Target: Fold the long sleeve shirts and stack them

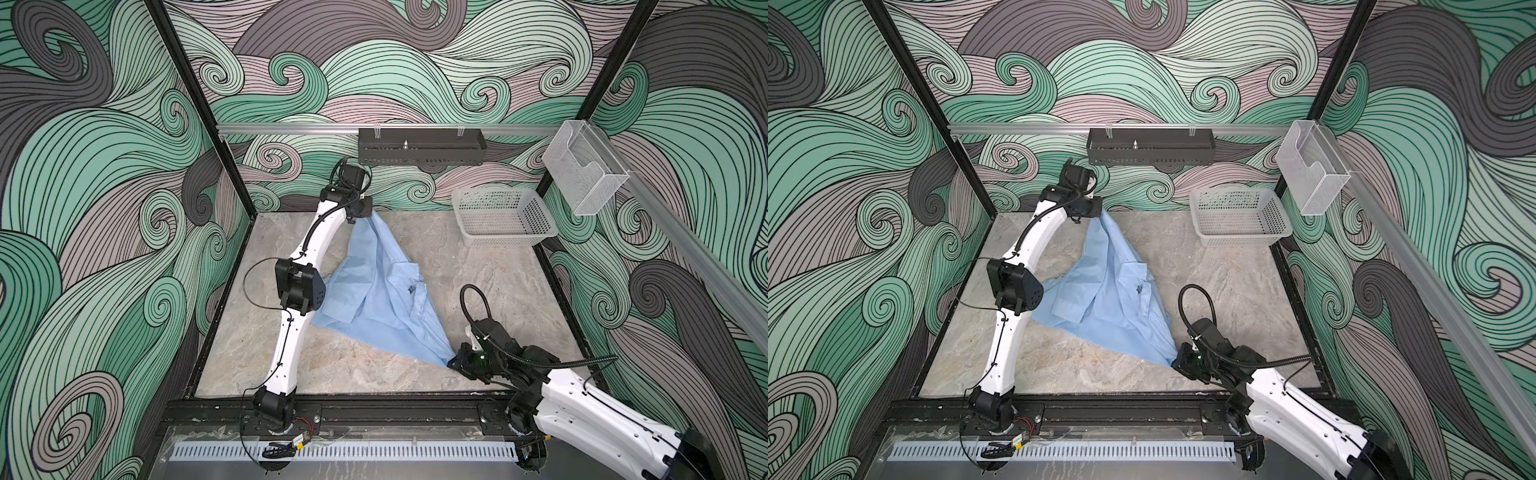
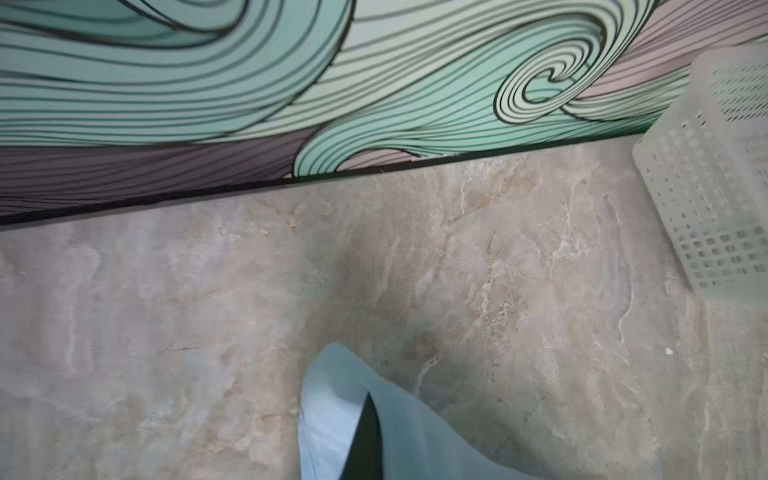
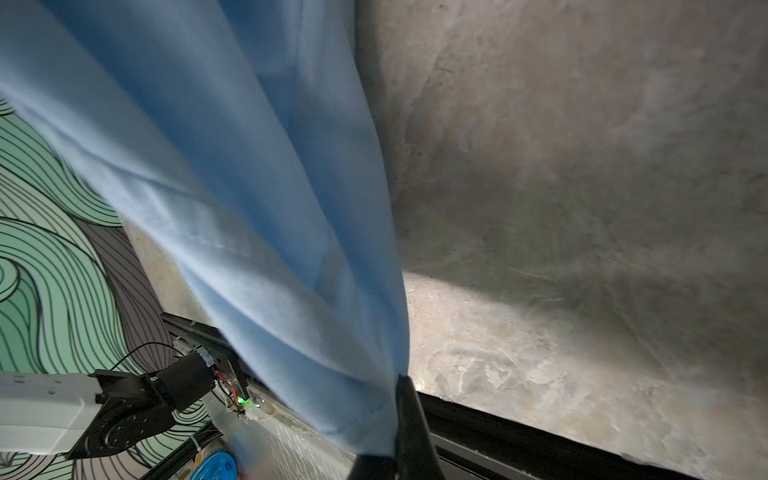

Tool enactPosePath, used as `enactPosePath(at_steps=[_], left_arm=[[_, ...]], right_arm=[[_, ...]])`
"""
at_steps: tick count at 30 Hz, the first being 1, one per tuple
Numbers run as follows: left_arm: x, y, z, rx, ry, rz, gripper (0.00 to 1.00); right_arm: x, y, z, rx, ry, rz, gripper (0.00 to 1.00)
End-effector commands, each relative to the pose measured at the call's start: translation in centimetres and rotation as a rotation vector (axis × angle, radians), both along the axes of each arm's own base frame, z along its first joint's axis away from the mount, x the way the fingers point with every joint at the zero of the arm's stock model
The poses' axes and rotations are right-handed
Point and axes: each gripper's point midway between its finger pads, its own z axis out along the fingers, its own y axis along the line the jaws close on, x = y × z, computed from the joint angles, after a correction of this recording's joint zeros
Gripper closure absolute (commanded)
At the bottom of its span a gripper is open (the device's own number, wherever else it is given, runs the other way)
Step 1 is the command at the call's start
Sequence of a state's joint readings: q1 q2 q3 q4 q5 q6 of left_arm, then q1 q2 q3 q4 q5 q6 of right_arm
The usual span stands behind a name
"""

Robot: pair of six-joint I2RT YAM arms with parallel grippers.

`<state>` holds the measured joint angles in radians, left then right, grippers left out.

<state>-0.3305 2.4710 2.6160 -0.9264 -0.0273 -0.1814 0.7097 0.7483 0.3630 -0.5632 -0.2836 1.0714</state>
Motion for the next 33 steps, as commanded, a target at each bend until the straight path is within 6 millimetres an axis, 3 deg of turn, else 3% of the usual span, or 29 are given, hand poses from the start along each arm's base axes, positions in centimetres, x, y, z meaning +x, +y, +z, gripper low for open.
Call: enactPosePath(at_steps=[1, 3, 5, 6, 9, 10, 12, 14, 16, 18, 22, 24, 30, 33], left_arm=[[0.3, -1.6, 0.6, -0.070, -0.014, -0.008, 0.93], [0.1, -1.7, 1.7, -0.081, -0.030, -0.018, 0.77], [-0.2, -1.6, 4.2, -0.089, -0.075, -0.026, 0.61], [-0.4, -1.3, 6.2, -0.094, -0.111, -0.025, 0.55], [-2.0, 0.1, 12.5, -0.098, -0.227, -0.002, 0.44], [-2.9, 0.7, 14.7, -0.106, -0.265, 0.007, 0.42], [-5.0, 1.9, 17.3, -0.115, -0.297, 0.026, 0.41], [-7.5, 3.0, 17.9, -0.120, -0.284, 0.048, 0.41], [-10.0, 4.1, 16.5, -0.131, -0.238, 0.077, 0.41], [-12.9, 4.9, 13.1, -0.151, -0.158, 0.105, 0.40], [-18.1, 7.7, 6.6, -0.196, -0.010, 0.220, 0.40], [-20.2, 9.1, 5.0, -0.216, 0.019, 0.258, 0.40], [-25.1, 12.0, 4.2, -0.207, 0.034, 0.294, 0.40], [-26.5, 12.5, 3.8, -0.198, 0.042, 0.295, 0.40]], right_arm=[[0.2, -1.0, 0.8, -0.073, -0.022, 0.014, 0.88], [0.8, -1.5, 2.1, -0.118, -0.071, 0.031, 0.77], [1.7, -2.0, 3.8, -0.163, -0.129, 0.049, 0.63], [2.2, -2.1, 4.8, -0.186, -0.162, 0.059, 0.53], [3.8, -2.6, 7.5, -0.266, -0.238, 0.099, 0.38], [4.4, -2.4, 8.4, -0.283, -0.265, 0.117, 0.35], [5.7, -1.8, 9.5, -0.318, -0.298, 0.152, 0.35], [7.3, -1.0, 10.3, -0.357, -0.332, 0.193, 0.37], [9.3, 0.2, 11.2, -0.382, -0.376, 0.230, 0.39], [11.5, 2.0, 11.4, -0.413, -0.402, 0.284, 0.41], [15.1, 6.2, 10.4, -0.484, -0.415, 0.422, 0.41], [16.7, 7.9, 9.4, -0.531, -0.415, 0.481, 0.42], [20.7, 10.5, 6.2, -0.634, -0.389, 0.534, 0.56], [22.3, 10.9, 4.6, -0.680, -0.373, 0.533, 0.54]])
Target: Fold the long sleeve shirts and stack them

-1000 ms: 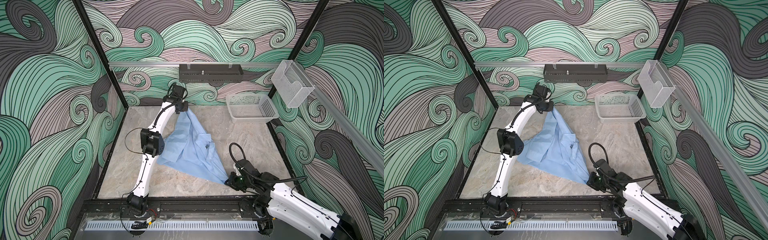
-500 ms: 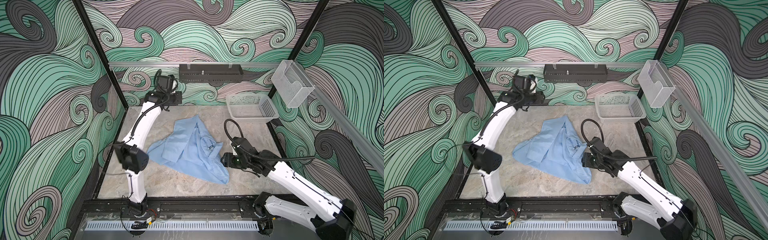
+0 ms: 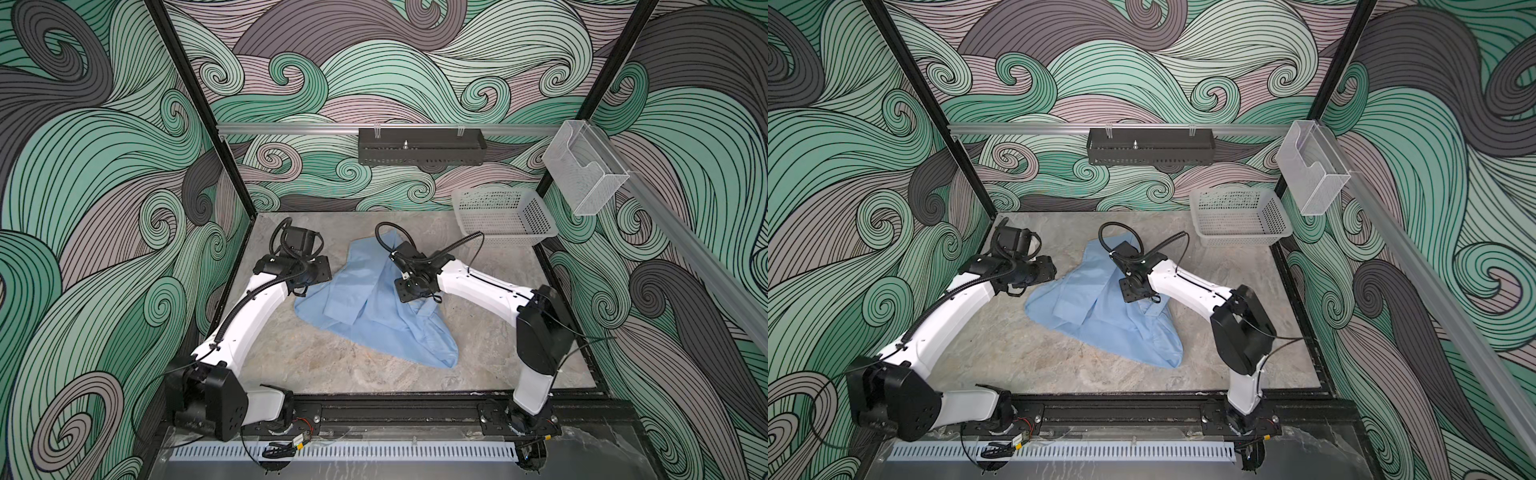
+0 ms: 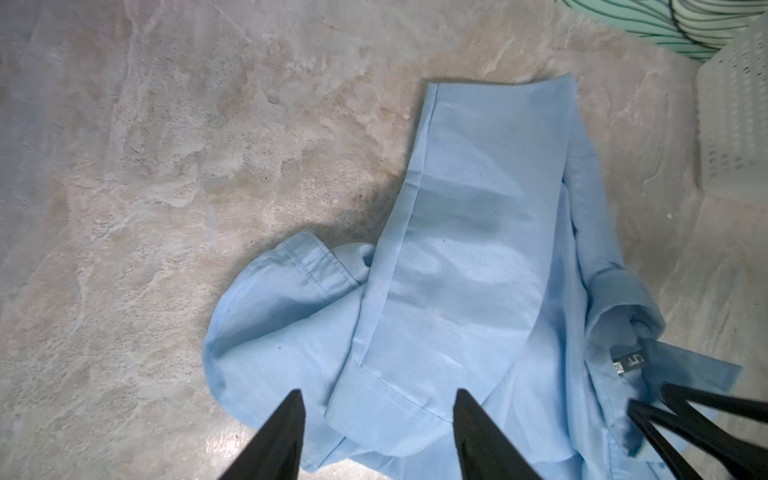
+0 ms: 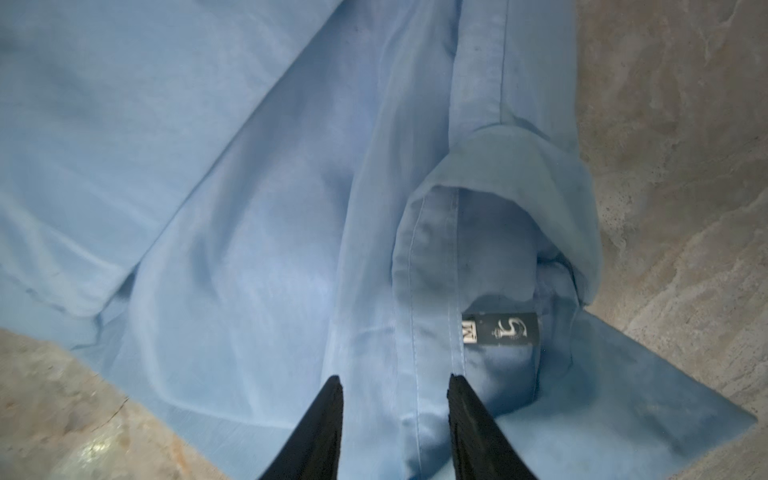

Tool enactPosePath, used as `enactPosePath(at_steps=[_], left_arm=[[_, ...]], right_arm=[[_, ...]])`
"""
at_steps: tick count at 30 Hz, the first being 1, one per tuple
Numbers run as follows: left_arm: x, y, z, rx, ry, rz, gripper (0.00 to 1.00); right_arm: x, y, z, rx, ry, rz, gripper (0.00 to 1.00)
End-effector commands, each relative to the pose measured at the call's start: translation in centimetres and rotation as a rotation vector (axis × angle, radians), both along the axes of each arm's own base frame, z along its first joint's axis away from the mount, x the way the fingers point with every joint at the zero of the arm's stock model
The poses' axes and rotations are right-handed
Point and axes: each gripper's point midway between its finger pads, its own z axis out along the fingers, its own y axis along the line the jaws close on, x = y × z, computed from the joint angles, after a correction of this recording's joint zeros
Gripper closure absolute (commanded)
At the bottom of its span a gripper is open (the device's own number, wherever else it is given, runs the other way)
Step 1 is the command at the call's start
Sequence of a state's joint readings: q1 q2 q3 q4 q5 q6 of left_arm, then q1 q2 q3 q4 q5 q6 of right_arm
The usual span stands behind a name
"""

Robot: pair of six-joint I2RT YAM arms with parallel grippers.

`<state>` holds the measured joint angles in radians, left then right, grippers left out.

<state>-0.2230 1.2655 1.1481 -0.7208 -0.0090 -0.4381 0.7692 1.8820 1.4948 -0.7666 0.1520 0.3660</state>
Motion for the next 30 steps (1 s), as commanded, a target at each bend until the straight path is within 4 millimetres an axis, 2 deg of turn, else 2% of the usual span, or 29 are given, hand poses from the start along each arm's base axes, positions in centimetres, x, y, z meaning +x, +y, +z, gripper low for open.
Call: enactPosePath(at_steps=[1, 6, 10, 13, 17, 22, 24, 27, 30], left_arm=[[-1.2, 0.3, 2.2, -0.033, -0.058, 0.009, 0.41], [-2.2, 0.6, 1.8, -0.031, -0.047, 0.010, 0.41], [-2.4, 0.7, 1.9, -0.026, -0.051, 0.009, 0.41], [-2.5, 0.7, 2.1, -0.029, -0.054, 0.006, 0.41], [-2.6, 0.7, 2.1, -0.026, -0.054, 0.004, 0.41], [-2.7, 0.7, 2.0, -0.027, -0.049, -0.001, 0.41], [-2.7, 0.5, 1.7, -0.029, -0.039, -0.007, 0.41], [-2.6, -0.1, 1.2, -0.048, -0.027, -0.036, 0.41], [-2.5, -0.9, 0.1, -0.078, 0.003, -0.063, 0.42]], right_arm=[[1.9, -0.6, -0.6, -0.083, -0.036, 0.000, 0.53], [3.1, -0.6, -3.5, -0.132, 0.006, -0.017, 0.49], [3.4, -0.7, -4.7, -0.160, 0.016, -0.018, 0.44], [3.7, -1.1, -5.1, -0.176, 0.019, -0.026, 0.51], [3.7, -1.6, -3.5, -0.155, -0.002, -0.025, 0.71], [2.5, -1.7, 1.0, -0.037, -0.017, 0.012, 0.87], [1.9, -2.5, 2.6, 0.022, 0.001, 0.008, 0.95], [1.5, -5.0, 3.8, 0.087, 0.028, -0.028, 1.00], [1.5, -8.4, 3.6, 0.107, 0.057, -0.070, 1.00]])
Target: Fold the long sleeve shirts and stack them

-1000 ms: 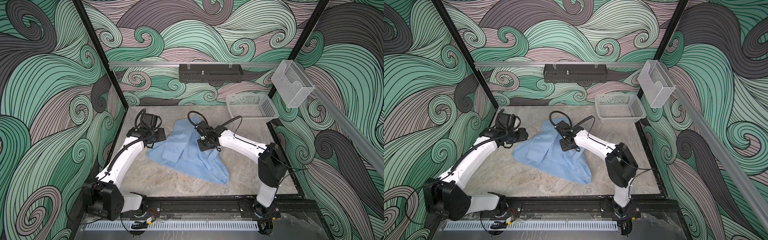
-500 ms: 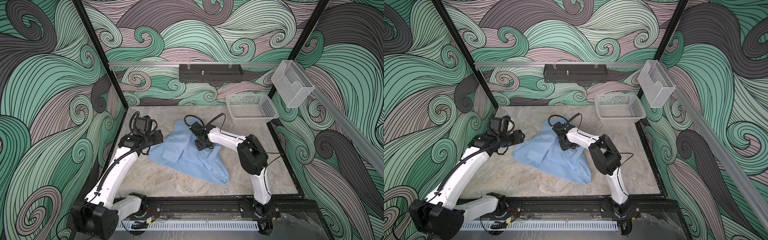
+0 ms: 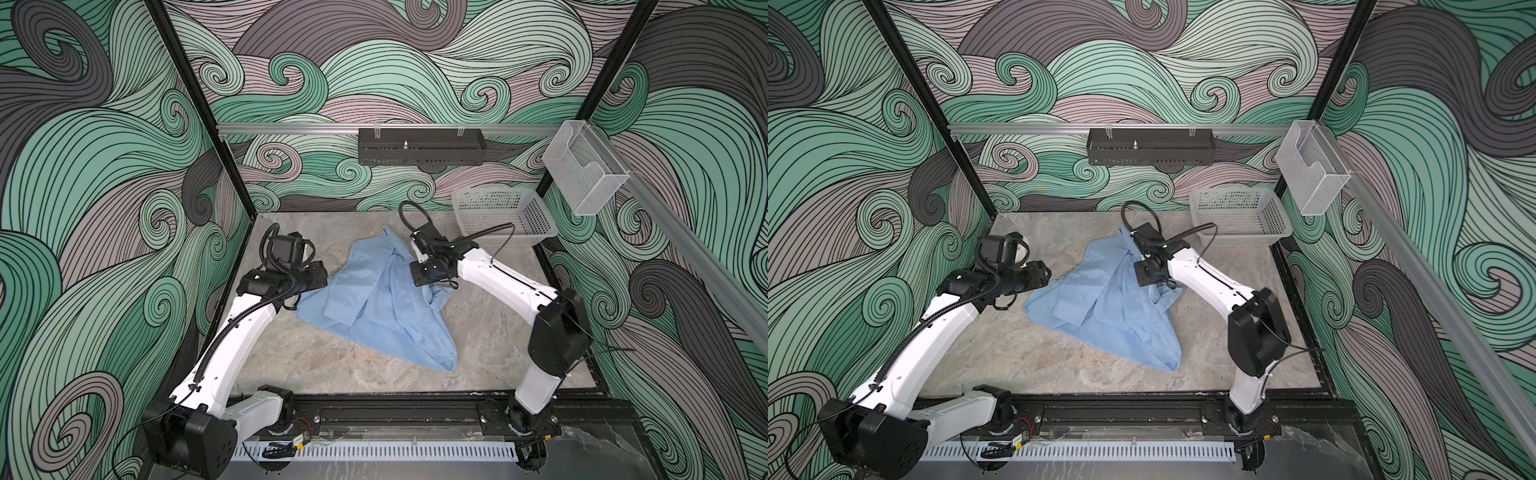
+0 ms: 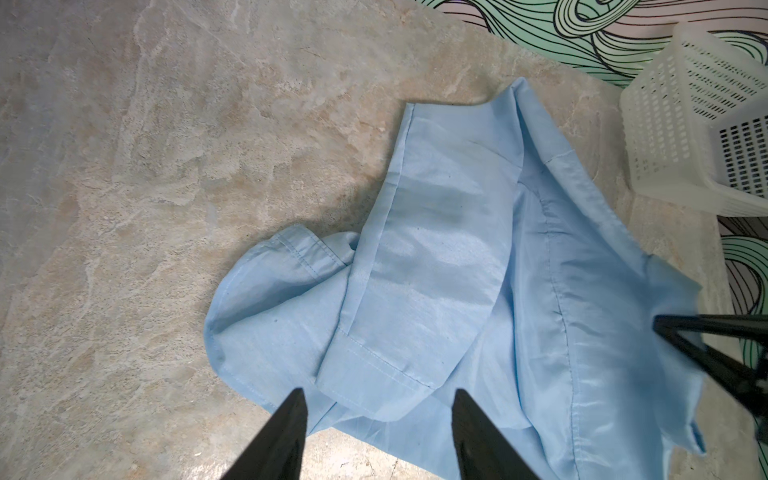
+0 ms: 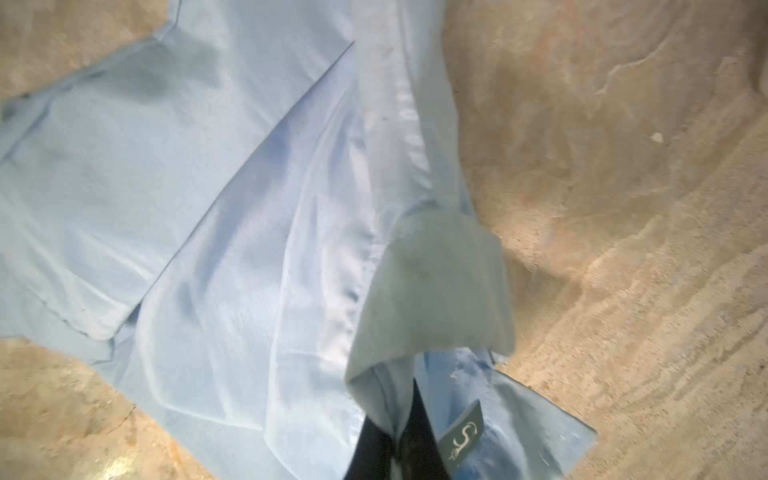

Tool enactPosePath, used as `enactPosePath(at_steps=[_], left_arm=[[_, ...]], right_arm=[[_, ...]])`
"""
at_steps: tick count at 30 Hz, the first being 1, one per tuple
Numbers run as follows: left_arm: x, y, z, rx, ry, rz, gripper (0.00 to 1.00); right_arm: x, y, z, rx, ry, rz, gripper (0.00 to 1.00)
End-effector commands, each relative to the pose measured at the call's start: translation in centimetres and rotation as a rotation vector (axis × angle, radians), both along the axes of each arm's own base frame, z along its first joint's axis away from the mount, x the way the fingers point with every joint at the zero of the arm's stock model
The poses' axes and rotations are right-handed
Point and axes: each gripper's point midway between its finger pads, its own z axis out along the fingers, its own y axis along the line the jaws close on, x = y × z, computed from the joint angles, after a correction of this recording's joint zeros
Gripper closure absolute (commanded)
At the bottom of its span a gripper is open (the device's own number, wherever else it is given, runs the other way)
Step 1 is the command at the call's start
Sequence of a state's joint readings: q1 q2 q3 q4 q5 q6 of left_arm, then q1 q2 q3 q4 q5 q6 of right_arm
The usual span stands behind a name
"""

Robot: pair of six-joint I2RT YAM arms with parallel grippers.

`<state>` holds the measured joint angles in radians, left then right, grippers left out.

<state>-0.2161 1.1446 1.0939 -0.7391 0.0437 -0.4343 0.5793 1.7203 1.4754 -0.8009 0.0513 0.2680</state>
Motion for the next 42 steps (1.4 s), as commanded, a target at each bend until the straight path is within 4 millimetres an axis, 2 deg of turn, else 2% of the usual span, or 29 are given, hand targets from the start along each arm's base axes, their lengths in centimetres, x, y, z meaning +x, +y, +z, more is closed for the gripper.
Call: enactPosePath(at_steps=[1, 8, 13, 14, 16, 18, 23, 27, 30, 35, 42], left_arm=[[-0.1, -1.0, -1.6, -0.040, 0.060, -0.037, 0.42], [-0.1, -2.2, -5.1, -0.066, 0.209, -0.073, 0.43], [-0.7, -3.3, -7.4, -0.062, 0.319, -0.099, 0.43], [-0.8, -3.6, -7.8, -0.063, 0.324, -0.104, 0.43], [-1.2, -4.0, -8.5, -0.064, 0.339, -0.107, 0.40], [-1.9, -4.3, -9.5, -0.060, 0.364, -0.104, 0.36], [-3.3, -5.1, -11.7, -0.064, 0.397, -0.107, 0.33], [-3.7, -6.2, -13.3, -0.045, 0.413, -0.113, 0.33], [-3.2, -6.4, -14.9, -0.027, 0.430, -0.092, 0.33], [-2.3, -5.8, -16.3, 0.031, 0.455, -0.064, 0.36], [-2.6, -5.7, -17.0, 0.009, 0.438, -0.029, 0.35]], right_arm=[[-1.2, -3.5, -2.3, 0.001, 0.114, -0.017, 1.00], [-0.5, -10.1, -7.5, -0.095, 0.224, -0.114, 1.00], [-0.5, -14.8, -9.8, -0.210, 0.260, -0.256, 0.96], [-0.6, -15.8, -10.0, -0.232, 0.261, -0.292, 0.85], [-0.9, -16.8, -9.8, -0.246, 0.255, -0.334, 0.70], [-1.1, -16.4, -9.1, -0.220, 0.243, -0.344, 0.50], [-1.9, -13.8, -5.9, -0.172, 0.182, -0.291, 0.34], [-2.6, -11.6, -4.1, -0.128, 0.145, -0.248, 0.33], [-3.0, -10.7, -3.2, -0.107, 0.126, -0.230, 0.33], [-3.6, -10.0, -2.5, -0.081, 0.115, -0.209, 0.33], [-4.5, -9.8, -2.4, -0.061, 0.119, -0.197, 0.32]])
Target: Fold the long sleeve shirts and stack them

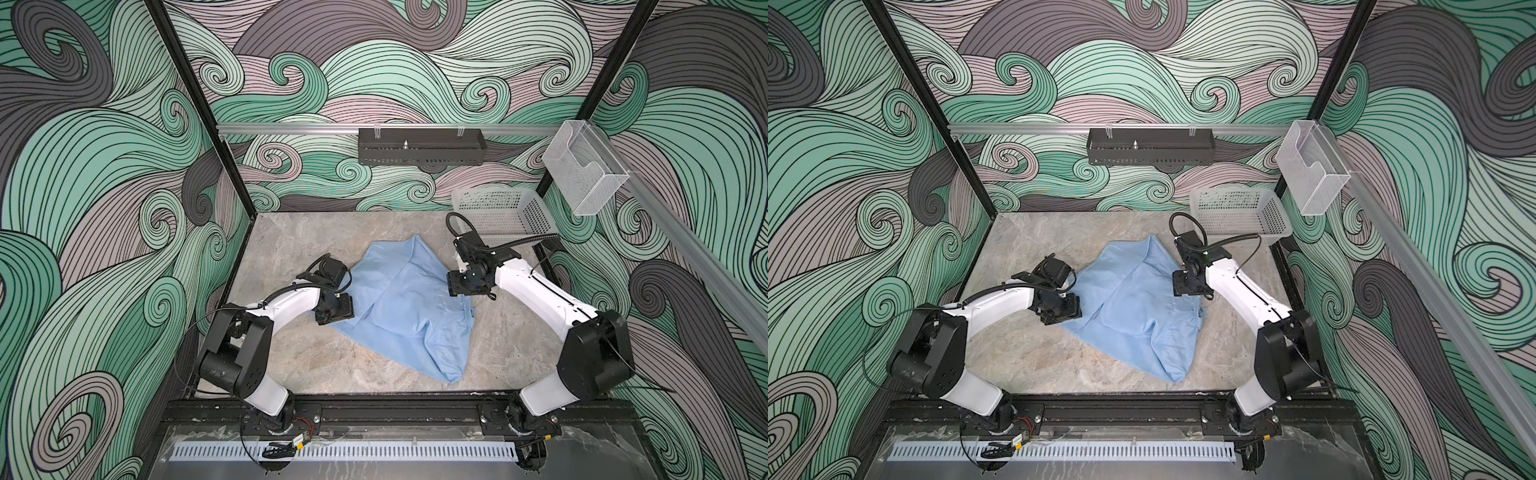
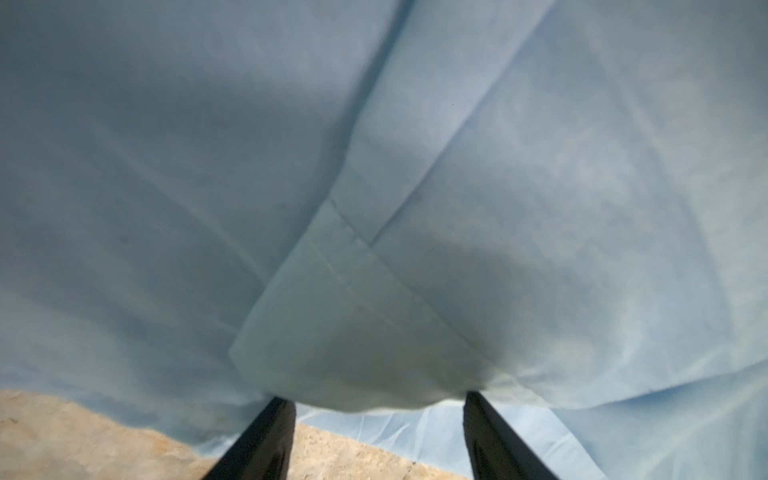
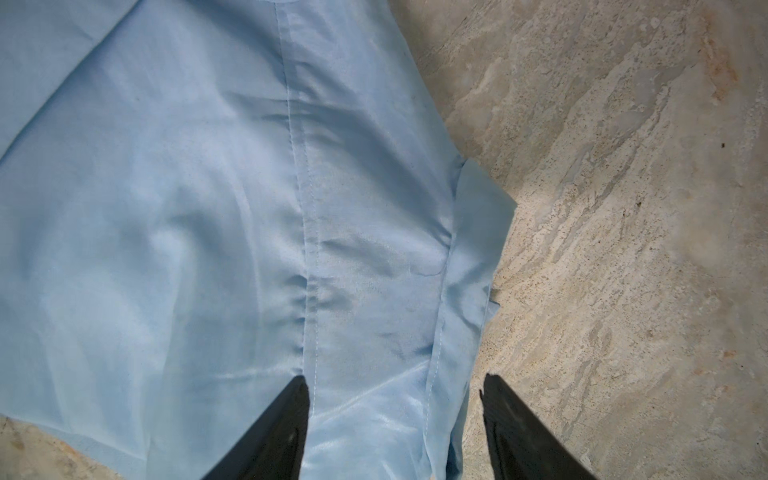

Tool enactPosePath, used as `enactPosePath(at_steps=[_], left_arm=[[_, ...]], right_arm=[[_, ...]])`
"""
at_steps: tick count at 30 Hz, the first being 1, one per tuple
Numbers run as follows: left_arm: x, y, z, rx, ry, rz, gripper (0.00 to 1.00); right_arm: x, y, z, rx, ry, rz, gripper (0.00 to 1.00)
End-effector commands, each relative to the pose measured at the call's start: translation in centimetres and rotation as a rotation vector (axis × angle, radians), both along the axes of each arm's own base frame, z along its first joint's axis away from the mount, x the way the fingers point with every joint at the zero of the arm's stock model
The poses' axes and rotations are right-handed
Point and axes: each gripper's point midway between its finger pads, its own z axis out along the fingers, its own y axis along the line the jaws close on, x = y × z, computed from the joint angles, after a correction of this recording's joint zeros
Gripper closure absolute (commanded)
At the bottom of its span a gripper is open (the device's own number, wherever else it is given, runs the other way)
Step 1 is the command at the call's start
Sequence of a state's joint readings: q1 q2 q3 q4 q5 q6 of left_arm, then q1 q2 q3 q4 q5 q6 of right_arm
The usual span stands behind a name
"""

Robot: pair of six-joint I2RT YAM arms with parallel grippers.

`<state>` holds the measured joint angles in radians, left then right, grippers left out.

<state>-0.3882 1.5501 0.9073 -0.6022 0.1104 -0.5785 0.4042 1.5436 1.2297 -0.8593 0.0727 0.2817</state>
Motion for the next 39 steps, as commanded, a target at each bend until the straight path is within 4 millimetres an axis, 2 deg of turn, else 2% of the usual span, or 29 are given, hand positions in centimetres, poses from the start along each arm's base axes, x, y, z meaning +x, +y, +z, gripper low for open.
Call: enactPosePath(at_steps=[1, 7, 11, 14, 18, 21, 24, 28, 30, 33, 35, 36, 37, 39], left_arm=[[0.8, 0.0, 0.2, -0.009, -0.055, 0.052, 0.38], [3.3, -0.4, 1.2, -0.032, -0.145, 0.097, 0.66], [4.3, 0.1, 2.6, -0.001, -0.202, 0.105, 0.82], [4.9, 0.2, 4.2, -0.004, -0.249, 0.099, 1.00], [6.2, -0.7, 8.6, -0.053, -0.337, 0.060, 1.00], [8.2, -2.4, 15.8, -0.140, -0.513, -0.011, 1.00], [11.6, -3.2, 23.0, -0.159, -0.716, -0.031, 1.00], [18.3, -4.3, 27.9, -0.106, -0.802, -0.075, 1.00], [22.0, -4.7, 28.2, -0.110, -0.818, -0.063, 1.00], [27.4, -4.6, 26.7, -0.100, -0.806, -0.034, 1.00], [30.1, -5.2, 25.4, -0.097, -0.778, -0.048, 1.00], [31.3, -5.3, 24.3, -0.085, -0.757, -0.051, 0.89], [32.0, -5.5, 23.8, -0.083, -0.738, -0.055, 0.72], [32.2, -5.7, 23.5, -0.086, -0.709, -0.059, 0.56]], right_arm=[[-1.0, 0.0, 0.2, 0.011, 0.012, -0.001, 0.32], [-1.3, 0.1, 0.6, 0.023, 0.007, 0.010, 0.32], [-1.6, 0.2, 1.1, 0.037, -0.007, 0.016, 0.33], [-1.8, 0.3, 1.2, 0.046, -0.008, 0.019, 0.33], [-2.0, 0.6, 1.0, 0.059, 0.002, 0.028, 0.33], [-2.3, 0.8, 0.6, 0.068, 0.012, 0.038, 0.34], [-2.7, 1.2, -0.4, 0.076, 0.037, 0.046, 0.34], [-3.4, 1.8, -1.0, 0.102, 0.055, 0.052, 0.34], [-3.8, 2.0, -1.1, 0.113, 0.058, 0.056, 0.34], [-4.4, 2.1, -0.8, 0.127, 0.055, 0.058, 0.34], [-4.7, 1.9, -0.6, 0.131, 0.049, 0.056, 0.34], [-4.9, 1.9, -0.5, 0.133, 0.044, 0.055, 0.34], [-5.1, 1.8, -0.6, 0.133, 0.047, 0.054, 0.34], [-5.4, 1.7, -0.5, 0.136, 0.048, 0.055, 0.33]])
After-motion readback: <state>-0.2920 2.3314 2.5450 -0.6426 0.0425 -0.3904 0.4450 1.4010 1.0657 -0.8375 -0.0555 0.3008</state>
